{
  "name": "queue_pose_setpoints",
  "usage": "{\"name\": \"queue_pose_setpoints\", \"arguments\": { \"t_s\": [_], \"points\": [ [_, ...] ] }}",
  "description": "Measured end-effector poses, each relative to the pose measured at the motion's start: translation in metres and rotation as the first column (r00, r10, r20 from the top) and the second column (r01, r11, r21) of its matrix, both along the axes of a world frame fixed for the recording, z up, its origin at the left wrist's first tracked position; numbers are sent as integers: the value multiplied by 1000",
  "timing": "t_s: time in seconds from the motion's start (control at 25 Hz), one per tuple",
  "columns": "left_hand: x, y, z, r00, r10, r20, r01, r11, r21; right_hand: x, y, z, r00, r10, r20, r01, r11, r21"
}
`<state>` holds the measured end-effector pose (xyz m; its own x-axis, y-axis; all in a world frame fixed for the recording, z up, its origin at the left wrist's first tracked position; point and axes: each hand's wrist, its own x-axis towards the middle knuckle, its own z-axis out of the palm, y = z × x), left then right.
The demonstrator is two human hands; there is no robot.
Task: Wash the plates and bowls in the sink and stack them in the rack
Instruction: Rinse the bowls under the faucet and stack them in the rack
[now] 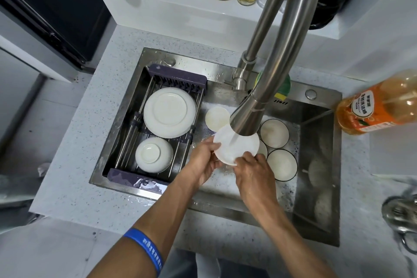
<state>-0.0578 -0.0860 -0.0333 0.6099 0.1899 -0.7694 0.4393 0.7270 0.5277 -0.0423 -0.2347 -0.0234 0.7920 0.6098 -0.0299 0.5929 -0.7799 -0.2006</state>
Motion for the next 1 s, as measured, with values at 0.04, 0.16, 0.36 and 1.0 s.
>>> {"name": "queue_pose_setpoints", "arguments": {
  "t_s": [0.04,0.16,0.36,1.0],
  "points": [
    [-4,3,-1,999,34,-3,-34,999,-36,-1,1,0,1000,9,-11,-9,1000,11],
    [-12,3,-6,991,127,-45,-126,992,18,-4,5,0,1000,25,-12,-24,998,60],
    [-20,12,-5,983,179,-41,-174,981,89,-7,10,1,999,-4,-36,7,996,90],
    [-20,9,1,977,212,17,-212,969,126,-7,16,-5,996,-72,-58,80,987,139]
  ]
}}
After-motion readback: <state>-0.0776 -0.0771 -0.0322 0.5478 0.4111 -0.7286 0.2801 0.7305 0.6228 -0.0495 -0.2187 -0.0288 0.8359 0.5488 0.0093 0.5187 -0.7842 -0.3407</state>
